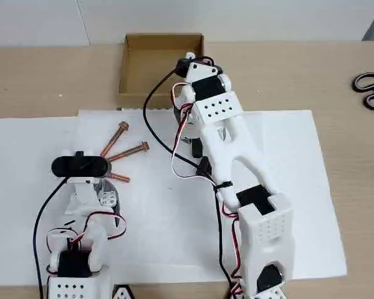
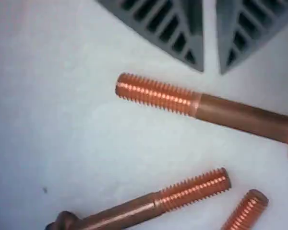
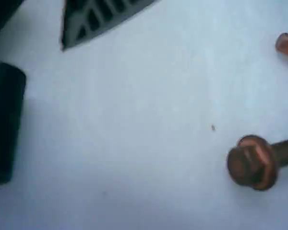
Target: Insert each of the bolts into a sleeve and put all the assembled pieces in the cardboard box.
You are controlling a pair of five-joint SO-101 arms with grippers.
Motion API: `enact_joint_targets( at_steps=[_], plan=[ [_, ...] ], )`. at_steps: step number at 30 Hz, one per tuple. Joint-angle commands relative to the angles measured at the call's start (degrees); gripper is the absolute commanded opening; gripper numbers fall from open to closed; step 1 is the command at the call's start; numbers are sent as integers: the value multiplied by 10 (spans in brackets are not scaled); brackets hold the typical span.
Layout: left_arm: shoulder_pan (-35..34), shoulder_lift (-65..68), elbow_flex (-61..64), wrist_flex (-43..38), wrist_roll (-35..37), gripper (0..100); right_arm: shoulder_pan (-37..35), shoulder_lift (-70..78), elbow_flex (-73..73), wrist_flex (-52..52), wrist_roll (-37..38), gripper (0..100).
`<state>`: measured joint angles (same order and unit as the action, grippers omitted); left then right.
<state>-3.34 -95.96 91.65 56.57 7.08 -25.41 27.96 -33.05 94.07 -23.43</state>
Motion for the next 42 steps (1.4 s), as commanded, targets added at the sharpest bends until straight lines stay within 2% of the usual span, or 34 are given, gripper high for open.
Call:
enact_joint_targets(
  at_steps=[1, 14, 42],
  plan=[
    [-1, -4, -1, -9, 1, 6, -3, -32, -26, -26, -6, 228],
    [-1, -4, -1, -5, 1, 6, -7, 72, -25, -131, 7, 226],
    [0, -4, -1, -4, 1, 6, -31, 93, -25, -39, 13, 226]
  ],
)
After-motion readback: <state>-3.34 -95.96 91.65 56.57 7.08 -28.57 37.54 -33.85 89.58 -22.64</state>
